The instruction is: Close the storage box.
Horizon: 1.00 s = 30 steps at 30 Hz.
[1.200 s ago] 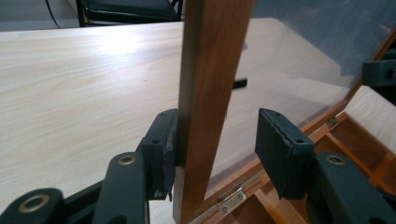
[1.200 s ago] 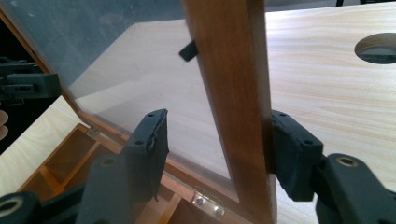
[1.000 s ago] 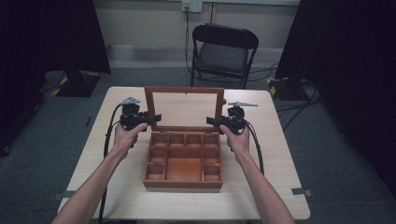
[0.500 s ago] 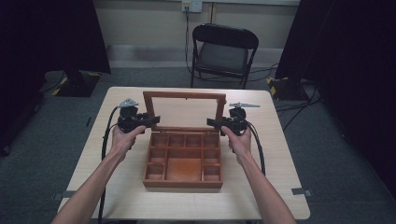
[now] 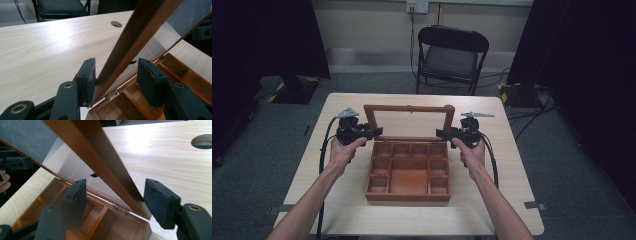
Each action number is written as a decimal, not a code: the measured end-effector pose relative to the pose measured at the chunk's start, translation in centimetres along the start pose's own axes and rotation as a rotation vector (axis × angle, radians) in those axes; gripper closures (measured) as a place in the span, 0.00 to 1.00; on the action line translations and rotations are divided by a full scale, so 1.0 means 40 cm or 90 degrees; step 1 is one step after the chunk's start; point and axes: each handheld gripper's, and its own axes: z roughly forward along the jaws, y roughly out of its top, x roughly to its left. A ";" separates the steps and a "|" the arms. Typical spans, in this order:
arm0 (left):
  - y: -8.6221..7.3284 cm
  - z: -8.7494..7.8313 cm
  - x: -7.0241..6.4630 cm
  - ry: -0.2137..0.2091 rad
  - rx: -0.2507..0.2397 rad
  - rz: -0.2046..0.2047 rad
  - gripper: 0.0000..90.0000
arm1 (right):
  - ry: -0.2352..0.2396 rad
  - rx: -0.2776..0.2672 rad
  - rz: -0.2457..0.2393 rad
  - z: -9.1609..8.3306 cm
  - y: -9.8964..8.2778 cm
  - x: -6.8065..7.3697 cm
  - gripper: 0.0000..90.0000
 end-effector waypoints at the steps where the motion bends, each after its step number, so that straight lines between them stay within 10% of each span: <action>1: -0.001 -0.001 -0.001 0.001 0.003 0.002 0.55 | -0.002 -0.002 -0.003 -0.004 -0.002 0.003 0.39; 30: -0.021 -0.036 -0.039 -0.016 0.030 0.001 0.50 | -0.003 -0.012 -0.017 -0.044 -0.020 0.026 0.39</action>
